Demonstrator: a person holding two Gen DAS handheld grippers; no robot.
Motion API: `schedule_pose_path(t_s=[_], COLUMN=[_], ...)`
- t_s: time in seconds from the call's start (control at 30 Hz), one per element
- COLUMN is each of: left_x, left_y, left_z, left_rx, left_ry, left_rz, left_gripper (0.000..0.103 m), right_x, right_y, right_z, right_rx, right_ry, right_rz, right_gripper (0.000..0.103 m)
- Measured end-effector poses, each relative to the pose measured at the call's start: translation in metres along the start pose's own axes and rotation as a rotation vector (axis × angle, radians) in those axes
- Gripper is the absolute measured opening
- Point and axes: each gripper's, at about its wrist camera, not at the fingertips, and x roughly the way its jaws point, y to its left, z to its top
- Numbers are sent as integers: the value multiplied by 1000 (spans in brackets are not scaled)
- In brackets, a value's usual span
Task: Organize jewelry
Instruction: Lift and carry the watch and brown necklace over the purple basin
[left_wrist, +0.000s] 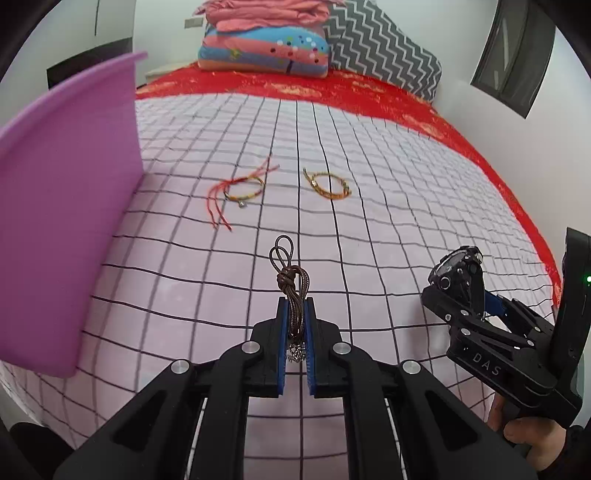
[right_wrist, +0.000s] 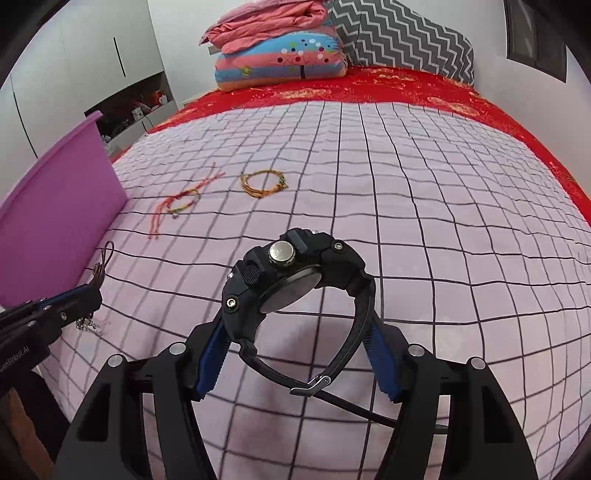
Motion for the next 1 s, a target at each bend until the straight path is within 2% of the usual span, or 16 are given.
schedule_pose_path(t_s=[0.33, 0.53, 0.77, 1.0], left_x=[-100, -149, -178, -174], left_y=[38, 84, 151, 213], left_z=[26, 43, 54, 56], left_rx=[-12, -16, -66, -158], left_ry=[-174, -228, -262, -247], left_rz=[-8, 66, 182, 258], left_gripper=[9, 9, 9, 9], right_x=[-79, -105, -105, -91], right_y=[67, 126, 211, 294], right_z=[33, 59, 86, 109], right_rx=[-93, -162, -243, -346], right_ry=[-153, -205, -215, -197], right_rz=[68, 159, 286, 372], right_gripper=[64, 64, 64, 64])
